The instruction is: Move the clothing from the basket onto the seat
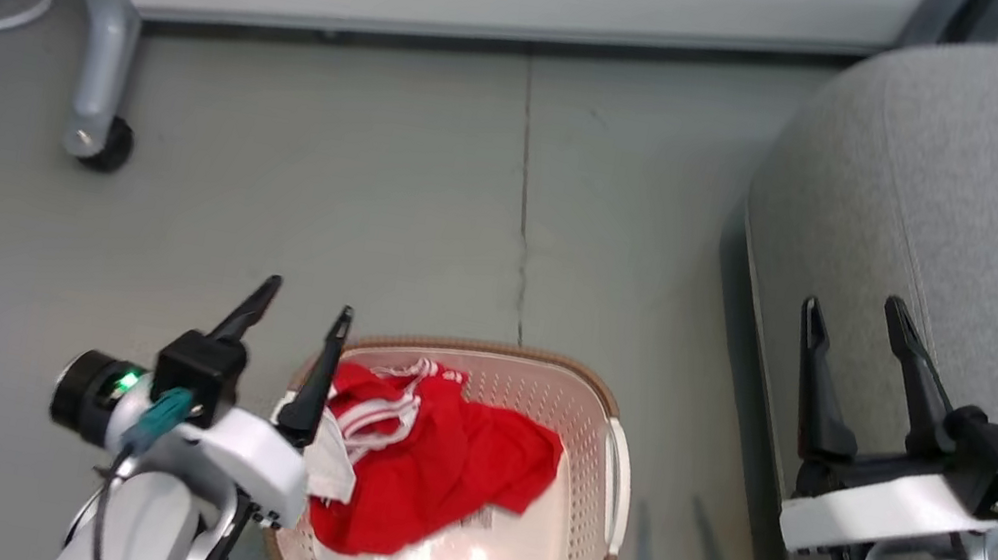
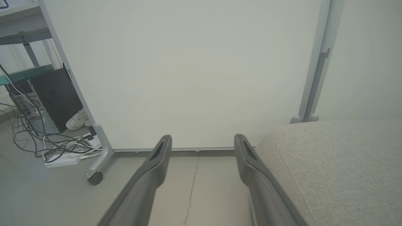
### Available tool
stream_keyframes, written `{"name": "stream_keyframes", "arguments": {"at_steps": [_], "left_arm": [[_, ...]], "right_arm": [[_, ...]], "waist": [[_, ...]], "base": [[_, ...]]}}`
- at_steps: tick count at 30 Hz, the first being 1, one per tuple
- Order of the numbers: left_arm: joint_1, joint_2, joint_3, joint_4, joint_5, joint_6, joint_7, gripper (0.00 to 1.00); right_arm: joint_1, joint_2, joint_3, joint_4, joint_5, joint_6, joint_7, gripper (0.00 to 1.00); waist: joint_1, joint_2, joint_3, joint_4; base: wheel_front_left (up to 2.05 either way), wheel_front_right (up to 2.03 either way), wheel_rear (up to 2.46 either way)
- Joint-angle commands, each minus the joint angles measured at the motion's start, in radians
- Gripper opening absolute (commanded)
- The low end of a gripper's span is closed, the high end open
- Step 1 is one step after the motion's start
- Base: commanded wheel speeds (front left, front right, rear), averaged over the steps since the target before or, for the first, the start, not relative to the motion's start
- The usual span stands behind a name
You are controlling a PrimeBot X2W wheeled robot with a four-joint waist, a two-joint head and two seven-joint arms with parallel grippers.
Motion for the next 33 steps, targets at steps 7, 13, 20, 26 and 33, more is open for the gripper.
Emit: {"name": "stream_keyframes", "arguments": {"at_steps": [7, 13, 20, 26, 33], "left_arm": [[-0.173, 0.000, -0.139, 0.197, 0.069, -0.074, 0.074, 1.00], [-0.286, 0.019, -0.234, 0.342, 0.132, -0.093, 0.118, 1.00], [-0.428, 0.076, -0.303, 0.520, 0.194, -0.100, 0.148, 1.00], [-0.538, 0.136, -0.341, 0.634, 0.243, -0.086, 0.160, 1.00], [-0.618, 0.161, -0.394, 0.733, 0.297, -0.060, 0.187, 1.00]], "right_arm": [[-0.067, -0.006, 0.023, -0.056, 0.028, 0.002, -0.006, 1.00], [-0.106, -0.006, 0.045, -0.073, 0.056, 0.002, -0.011, 1.00], [-0.157, -0.005, 0.084, -0.102, 0.112, 0.002, -0.011, 1.00], [-0.177, -0.006, 0.105, -0.126, 0.156, 0.002, -0.011, 1.00], [-0.184, -0.006, 0.121, -0.128, 0.188, 0.002, -0.011, 1.00]], "waist": [[0.0000, 0.0000, 0.216, -0.098], [0.0000, 0.0000, 0.314, -0.144], [0.0000, 0.0000, 0.430, -0.216], [0.0000, 0.0000, 0.507, -0.258], [0.0000, 0.0000, 0.547, -0.282]], "base": [[0.00, 0.00, 0.00], [0.00, 0.00, 0.00], [0.00, 0.00, 0.00], [0.00, 0.00, 0.00], [0.00, 0.00, 0.00]]}}
